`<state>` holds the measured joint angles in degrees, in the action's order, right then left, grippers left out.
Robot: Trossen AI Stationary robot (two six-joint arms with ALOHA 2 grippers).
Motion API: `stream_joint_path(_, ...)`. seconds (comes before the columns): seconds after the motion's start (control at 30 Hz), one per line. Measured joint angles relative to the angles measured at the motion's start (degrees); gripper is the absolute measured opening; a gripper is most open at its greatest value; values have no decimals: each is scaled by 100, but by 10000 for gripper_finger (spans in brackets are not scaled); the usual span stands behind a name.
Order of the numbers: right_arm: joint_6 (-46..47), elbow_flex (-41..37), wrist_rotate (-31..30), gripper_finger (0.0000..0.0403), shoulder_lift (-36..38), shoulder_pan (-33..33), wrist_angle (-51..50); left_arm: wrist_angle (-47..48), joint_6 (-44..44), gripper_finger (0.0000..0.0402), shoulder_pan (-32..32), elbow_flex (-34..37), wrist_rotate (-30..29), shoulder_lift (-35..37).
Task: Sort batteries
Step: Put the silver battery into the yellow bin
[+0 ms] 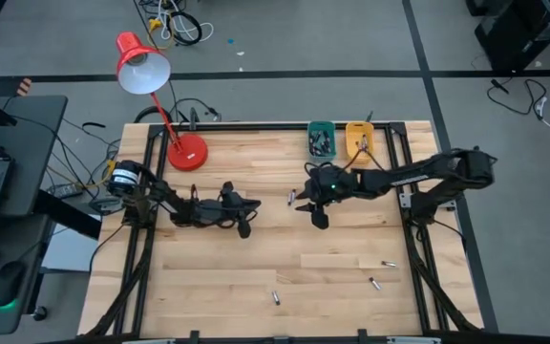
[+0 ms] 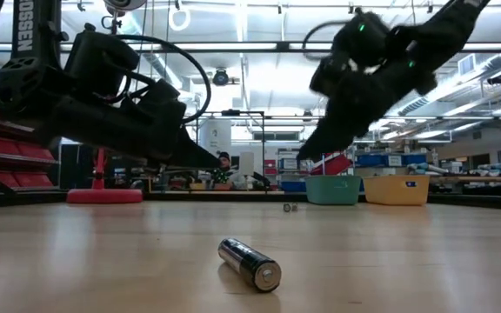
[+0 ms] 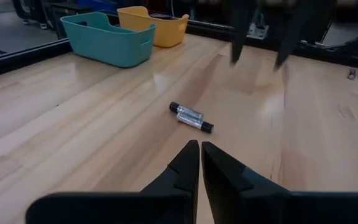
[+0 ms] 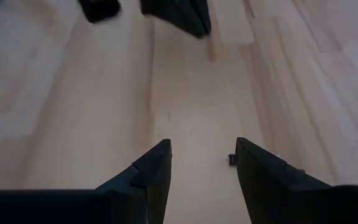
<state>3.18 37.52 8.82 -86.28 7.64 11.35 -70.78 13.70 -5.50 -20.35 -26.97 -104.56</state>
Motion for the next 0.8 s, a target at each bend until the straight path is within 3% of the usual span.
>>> stream_joint_path(0.13,-50,161,-145,165,-648,8,80,-3,-1,35,24,-96,8,0)
stream_joint_path(0.37,-793,436,-999,195,-1110,37,105,118,13,35,18,-130,20,1)
stream_joint_path(0.53,-1026,439,-1342,265,-1113,39,73,442,152,35,17,-127,23,1)
stream_joint_path(0.8,-884,444,-1328,388,-1396,126,67,589,154,35,17,-130,22,1)
